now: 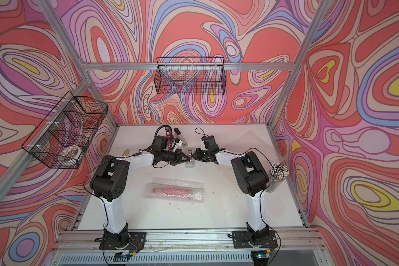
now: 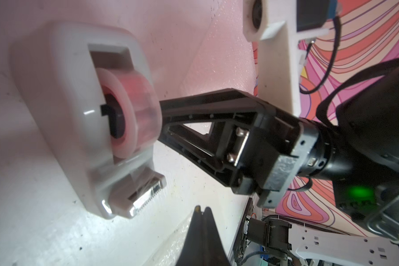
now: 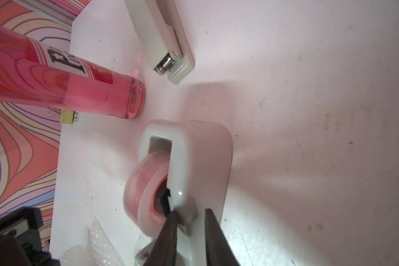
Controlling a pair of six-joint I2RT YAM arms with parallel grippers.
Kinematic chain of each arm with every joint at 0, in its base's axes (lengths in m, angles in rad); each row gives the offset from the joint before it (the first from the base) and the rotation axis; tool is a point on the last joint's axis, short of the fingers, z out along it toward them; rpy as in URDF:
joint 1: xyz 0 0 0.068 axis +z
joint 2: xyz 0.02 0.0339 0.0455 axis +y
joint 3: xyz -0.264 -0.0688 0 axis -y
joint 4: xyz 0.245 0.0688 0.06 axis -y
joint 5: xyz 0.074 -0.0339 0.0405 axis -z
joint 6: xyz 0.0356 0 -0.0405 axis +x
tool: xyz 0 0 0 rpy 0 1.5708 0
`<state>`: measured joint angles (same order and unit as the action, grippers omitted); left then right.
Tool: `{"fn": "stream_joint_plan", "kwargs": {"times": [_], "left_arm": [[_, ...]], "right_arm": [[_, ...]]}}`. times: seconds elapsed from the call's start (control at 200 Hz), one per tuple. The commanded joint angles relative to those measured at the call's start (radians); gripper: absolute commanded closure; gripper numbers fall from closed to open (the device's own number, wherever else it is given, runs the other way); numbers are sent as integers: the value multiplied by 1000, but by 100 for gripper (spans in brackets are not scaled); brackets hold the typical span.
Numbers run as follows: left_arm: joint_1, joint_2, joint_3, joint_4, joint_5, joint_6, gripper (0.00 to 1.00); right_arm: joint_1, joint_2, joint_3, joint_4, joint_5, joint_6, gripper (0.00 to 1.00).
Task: Wrap wine bottles in bubble wrap
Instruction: Tear off the tape using the Tape Cutter.
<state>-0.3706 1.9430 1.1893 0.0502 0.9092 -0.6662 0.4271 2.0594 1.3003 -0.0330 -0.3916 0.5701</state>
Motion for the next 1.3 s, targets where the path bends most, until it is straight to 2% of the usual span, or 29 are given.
{"fn": "stream_joint_plan", "kwargs": {"times": [0.0, 0.09, 0.13, 0.305, 0.431, 0.741, 1.092, 1.297], "left_arm": [[-6, -24, -27, -31, 5, 17, 100], [-6, -27, -9, -92, -26, 62, 100], [-7, -31, 10, -143, -59, 99, 91], [6, -14, 91, -283, -151, 207, 68], [8, 24, 135, -287, -172, 215, 59], [7, 130, 211, -263, -144, 192, 56], [6, 150, 171, -120, -50, 78, 56], [7, 178, 191, -154, -48, 98, 59]], "right_arm": [[0, 49, -25, -38, 79, -1, 77], [1, 46, -23, -36, 75, -1, 77], [2, 43, -23, -37, 74, -3, 76], [5, 40, -20, -38, 67, -2, 76], [5, 39, -19, -37, 63, 0, 76], [8, 43, -13, -36, 56, 0, 76], [10, 52, -8, -33, 47, 7, 76], [11, 49, -8, -37, 45, 6, 76]]}}
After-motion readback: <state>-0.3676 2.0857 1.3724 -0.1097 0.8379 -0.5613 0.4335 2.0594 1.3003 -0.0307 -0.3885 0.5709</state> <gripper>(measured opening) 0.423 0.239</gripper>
